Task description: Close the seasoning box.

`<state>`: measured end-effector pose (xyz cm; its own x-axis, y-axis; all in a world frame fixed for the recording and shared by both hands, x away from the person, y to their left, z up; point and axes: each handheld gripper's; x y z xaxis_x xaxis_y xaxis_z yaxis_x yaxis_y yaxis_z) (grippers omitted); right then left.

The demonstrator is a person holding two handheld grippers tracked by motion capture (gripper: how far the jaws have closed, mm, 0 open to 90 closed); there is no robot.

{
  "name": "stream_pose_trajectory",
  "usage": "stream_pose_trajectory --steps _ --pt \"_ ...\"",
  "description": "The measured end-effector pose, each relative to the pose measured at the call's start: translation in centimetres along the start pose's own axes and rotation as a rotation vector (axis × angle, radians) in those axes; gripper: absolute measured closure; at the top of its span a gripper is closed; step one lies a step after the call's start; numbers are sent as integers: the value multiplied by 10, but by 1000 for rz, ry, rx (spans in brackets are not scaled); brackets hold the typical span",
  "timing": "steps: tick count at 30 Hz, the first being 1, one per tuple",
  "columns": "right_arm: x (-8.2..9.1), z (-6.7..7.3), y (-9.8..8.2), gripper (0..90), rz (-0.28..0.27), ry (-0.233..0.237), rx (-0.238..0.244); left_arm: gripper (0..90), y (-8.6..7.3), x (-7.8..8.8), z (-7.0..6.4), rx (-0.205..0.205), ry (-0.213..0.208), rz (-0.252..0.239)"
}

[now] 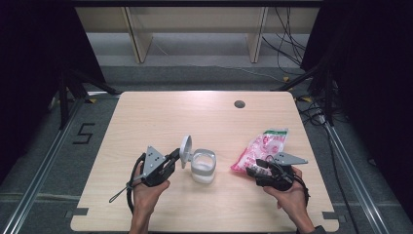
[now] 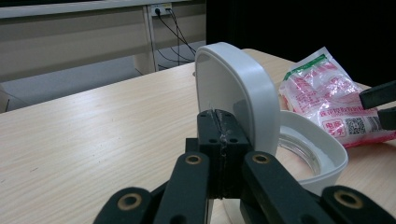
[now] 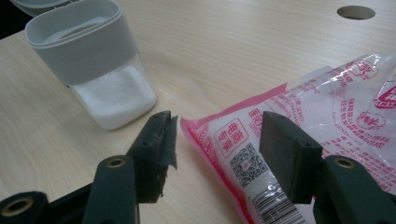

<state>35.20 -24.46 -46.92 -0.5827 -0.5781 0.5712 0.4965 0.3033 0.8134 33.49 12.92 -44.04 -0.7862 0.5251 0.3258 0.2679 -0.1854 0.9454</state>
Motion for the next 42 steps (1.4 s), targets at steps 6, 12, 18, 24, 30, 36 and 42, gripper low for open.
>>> stream_pose_trajectory --steps 6,12,18,24,30,36,42 --pt "0 0 0 449 5 -4 2 894 -1 0 -4 -6 -12 -10" --pt "1 0 0 450 9 6 -7 894 1 0 -6 -15 -14 -10" --pt "1 0 -1 451 5 7 -10 894 2 -1 -11 -17 -27 -9" --pt "1 2 -1 451 3 13 -35 894 4 0 -21 -21 -47 -36" --pt "2 0 -1 451 -9 11 -17 868 7 1 -27 -33 -74 -37" --pt "2 0 -1 449 -8 10 -14 708 6 3 -31 -19 -137 -32" --pt "2 2 -1 444 6 12 -36 547 4 4 -35 3 -175 -25"
Point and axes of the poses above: each handheld gripper's, and its own axes: x roughly backward along the jaws, y roughly out of its top, z roughly to its left, and after that the axes turned 4 degrees about z, right-handed
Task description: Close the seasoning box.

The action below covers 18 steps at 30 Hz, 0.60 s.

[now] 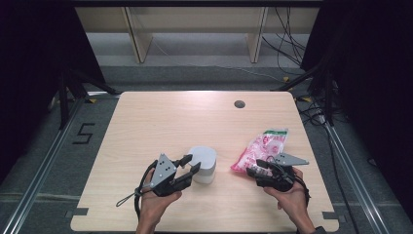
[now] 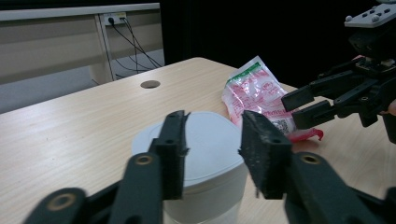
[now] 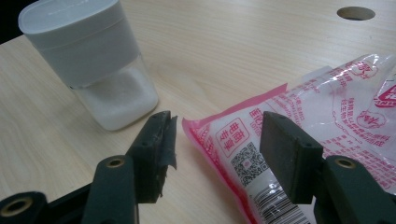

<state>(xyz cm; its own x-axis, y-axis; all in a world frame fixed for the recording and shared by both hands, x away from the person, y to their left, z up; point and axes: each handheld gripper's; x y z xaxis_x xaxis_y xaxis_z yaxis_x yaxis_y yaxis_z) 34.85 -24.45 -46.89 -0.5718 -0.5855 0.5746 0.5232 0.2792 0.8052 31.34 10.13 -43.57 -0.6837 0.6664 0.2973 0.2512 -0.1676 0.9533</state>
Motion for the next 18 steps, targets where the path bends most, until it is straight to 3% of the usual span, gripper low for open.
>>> stream_pose_trajectory --steps 1,2,3,5,6,7,8,9,10,15,18 --pt "0 -2 0 441 -7 -14 33 524 0 0 0 5 1 -4" --pt "0 -2 0 436 -10 -4 35 509 -1 0 0 11 1 -5" --pt "0 0 0 428 6 30 1 491 -1 0 0 9 3 -5" --pt "-1 0 0 414 -22 34 12 451 -2 0 -1 14 3 0" --pt "-1 3 0 400 -23 44 -7 425 -2 0 -1 21 3 4" --pt "-1 2 0 393 -29 53 18 405 -2 0 -1 19 7 7" --pt "-1 5 -1 391 -27 72 -19 393 -2 0 -1 20 9 6" --pt "-2 3 0 386 -28 73 6 382 -2 1 -1 20 8 7" --pt "-1 7 -1 381 -13 75 -23 369 -3 1 -2 24 7 6" --pt "-2 6 -1 377 -11 76 26 319 -6 0 -4 35 -3 29" --pt "-2 7 -2 377 -22 89 22 313 -9 0 -6 42 -10 25"
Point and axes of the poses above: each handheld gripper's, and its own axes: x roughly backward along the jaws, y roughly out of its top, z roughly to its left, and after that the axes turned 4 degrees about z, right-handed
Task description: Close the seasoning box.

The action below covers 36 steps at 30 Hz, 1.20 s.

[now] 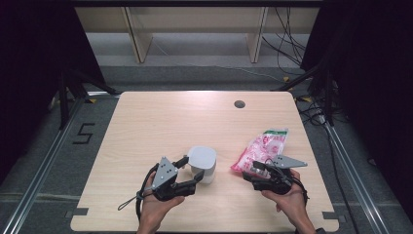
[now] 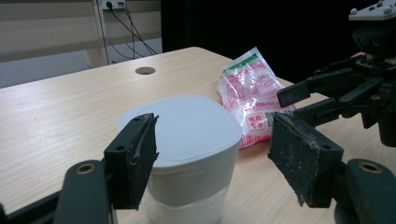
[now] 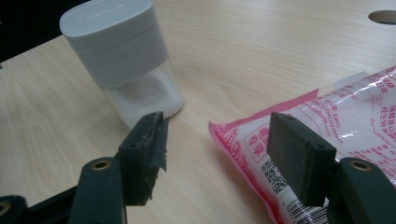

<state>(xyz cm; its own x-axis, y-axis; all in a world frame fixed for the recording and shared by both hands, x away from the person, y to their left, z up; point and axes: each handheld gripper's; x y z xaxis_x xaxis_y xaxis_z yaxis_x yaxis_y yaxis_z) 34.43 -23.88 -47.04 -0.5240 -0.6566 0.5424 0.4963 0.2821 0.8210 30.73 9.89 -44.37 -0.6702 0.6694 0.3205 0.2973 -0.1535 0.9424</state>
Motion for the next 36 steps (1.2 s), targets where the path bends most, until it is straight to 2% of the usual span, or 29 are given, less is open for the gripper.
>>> stream_pose_trajectory --steps 1,2,4,7,8,10,11,12,14,15,16,17,18,19,20,22,23,24,26,27,28,29,30,31,32,33,34,35,36 --pt "1 2 -1 377 7 6 -30 310 0 1 1 -16 1 2" --pt "0 2 -1 377 3 8 -30 306 0 2 1 -22 6 10" --pt "1 3 -2 375 9 14 -37 292 -2 3 0 -9 12 17" --pt "1 3 -2 375 17 6 -12 281 -3 4 -1 -4 10 14" --pt "0 2 -2 376 1 10 16 277 -3 4 -1 -6 9 12" --pt "1 4 -3 376 15 12 14 265 -5 5 -3 -17 1 21" --pt "0 6 -3 375 13 28 -10 261 -7 4 -4 -17 -9 14" --pt "-1 4 -4 375 5 31 11 261 -8 5 -5 -21 -5 26" --pt "-1 6 -4 376 15 20 1 261 -11 5 -8 -21 -5 26" --pt "0 6 -5 376 3 28 17 260 -13 4 -9 -1 -3 21" --pt "0 6 -5 376 10 31 15 258 -14 4 -11 -13 4 24" --pt "1 8 -6 375 13 35 -11 258 -15 4 -12 -10 6 30" --pt "3 8 -6 376 24 28 -11 257 -16 4 -13 -9 3 33" --pt "1 8 -6 375 5 36 -6 256 -17 3 -14 -6 2 29" --pt "1 6 -6 375 7 36 16 256 -17 3 -13 -33 -1 38" --pt "2 7 -7 376 4 34 15 256 -20 2 -17 -11 1 40" --pt "2 9 -7 375 14 41 -10 255 -21 0 -17 -4 -3 35" --pt "2 6 -7 375 14 42 12 255 -22 1 -18 -18 2 48" --pt "3 7 -8 376 22 33 12 254 -23 1 -20 5 -4 36" --pt "4 9 -8 375 32 35 -10 253 -24 3 -21 13 -6 34" --pt "3 6 -8 376 15 26 38 253 -24 3 -22 17 -19 22" --pt "3 6 -8 375 12 29 35 253 -24 5 -23 16 -15 26" --pt "3 10 -9 376 24 46 -18 252 -24 5 -23 -12 -27 24" --pt "3 10 -10 375 15 52 -12 249 -24 5 -24 -14 -31 20" --pt "2 10 -10 375 14 46 -2 248 -26 5 -26 13 -30 17" --pt "4 10 -10 376 31 39 -3 247 -27 5 -28 15 -27 16" --pt "4 12 -11 375 19 53 -13 247 -27 6 -27 -12 -29 33" --pt "5 10 -11 375 27 43 13 243 -28 7 -28 -19 -27 41" --pt "4 10 -11 375 14 59 14 239 -30 7 -28 -22 -27 44"
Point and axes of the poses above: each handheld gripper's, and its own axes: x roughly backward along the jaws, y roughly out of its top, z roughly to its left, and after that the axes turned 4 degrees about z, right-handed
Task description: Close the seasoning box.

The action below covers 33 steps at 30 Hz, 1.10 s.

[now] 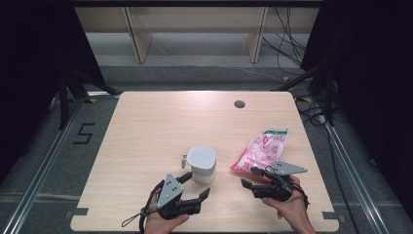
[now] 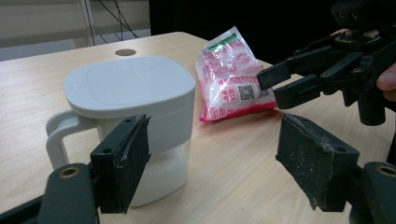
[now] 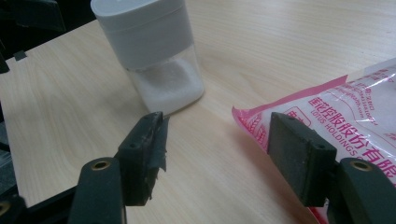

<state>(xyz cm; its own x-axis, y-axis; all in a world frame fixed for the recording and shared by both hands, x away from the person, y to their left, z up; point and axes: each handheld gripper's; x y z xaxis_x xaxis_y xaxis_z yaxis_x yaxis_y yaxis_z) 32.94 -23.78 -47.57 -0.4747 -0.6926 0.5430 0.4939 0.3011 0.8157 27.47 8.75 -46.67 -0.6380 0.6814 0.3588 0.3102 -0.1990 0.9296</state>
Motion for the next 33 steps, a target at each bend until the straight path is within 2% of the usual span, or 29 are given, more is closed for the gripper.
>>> stream_pose_trajectory --steps 2,3,4,5,6,7,8,9,10,11,12,14,15,16,17,18,19,20,21,24,25,26,27,28,29,30,31,33 --pt "0 2 -1 372 -10 -7 -12 238 -3 0 -1 5 3 6" --pt "3 2 -2 369 18 -4 -13 236 -5 -1 -2 4 -4 3" --pt "2 1 -3 365 7 -7 11 235 -6 -2 -3 10 1 11" --pt "3 3 -4 364 19 1 -16 234 -8 -3 -4 38 -2 10" --pt "3 3 -5 362 9 0 -15 233 -9 -3 -5 37 3 21" --pt "4 1 -6 362 21 1 0 233 -11 -5 -5 41 -3 6" --pt "6 4 -6 362 39 3 -30 232 -11 -4 -6 42 -7 11" --pt "5 4 -7 362 34 -1 -21 231 -12 -4 -7 49 -2 11" --pt "7 5 -8 361 38 8 -20 230 -14 -4 -8 49 2 16" --pt "6 3 -8 359 33 4 11 228 -15 -6 -8 47 -2 3" --pt "6 5 -9 359 35 8 -22 227 -16 -6 -9 45 7 21" --pt "7 4 -10 359 27 10 4 223 -18 -7 -11 52 4 17" --pt "8 6 -11 358 32 5 -6 222 -20 -8 -10 45 -4 14" --pt "10 7 -12 358 42 -2 -5 222 -21 -9 -12 59 -5 7" --pt "9 8 -13 358 36 -6 -11 219 -22 -8 -12 52 0 19" --pt "9 7 -13 358 30 -6 14 215 -22 -9 -13 59 -7 18" --pt "11 10 -14 358 48 2 -15 211 -24 -11 -13 56 -16 6" --pt "12 8 -15 358 40 -6 13 210 -24 -10 -14 52 -8 24" --pt "11 8 -16 357 36 3 18 208 -25 -11 -15 64 -11 14" --pt "14 11 -18 355 57 10 -9 199 -29 -10 -15 62 -10 10" --pt "13 11 -19 355 50 9 2 197 -30 -10 -15 64 -15 5" --pt "13 9 -20 353 51 3 36 196 -32 -10 -15 60 -12 9" --pt "15 12 -21 352 74 11 5 196 -33 -9 -16 64 -5 13" --pt "12 10 -22 352 62 3 33 196 -35 -9 -16 56 6 30" --pt "14 13 -23 351 76 11 14 196 -37 -10 -17 62 7 25" --pt "14 11 -24 351 67 15 39 196 -39 -11 -17 65 14 27" --pt "14 14 -25 351 87 22 19 197 -40 -10 -17 58 27 47" --pt "12 14 -29 351 103 38 37 201 -43 -11 -19 67 38 51"
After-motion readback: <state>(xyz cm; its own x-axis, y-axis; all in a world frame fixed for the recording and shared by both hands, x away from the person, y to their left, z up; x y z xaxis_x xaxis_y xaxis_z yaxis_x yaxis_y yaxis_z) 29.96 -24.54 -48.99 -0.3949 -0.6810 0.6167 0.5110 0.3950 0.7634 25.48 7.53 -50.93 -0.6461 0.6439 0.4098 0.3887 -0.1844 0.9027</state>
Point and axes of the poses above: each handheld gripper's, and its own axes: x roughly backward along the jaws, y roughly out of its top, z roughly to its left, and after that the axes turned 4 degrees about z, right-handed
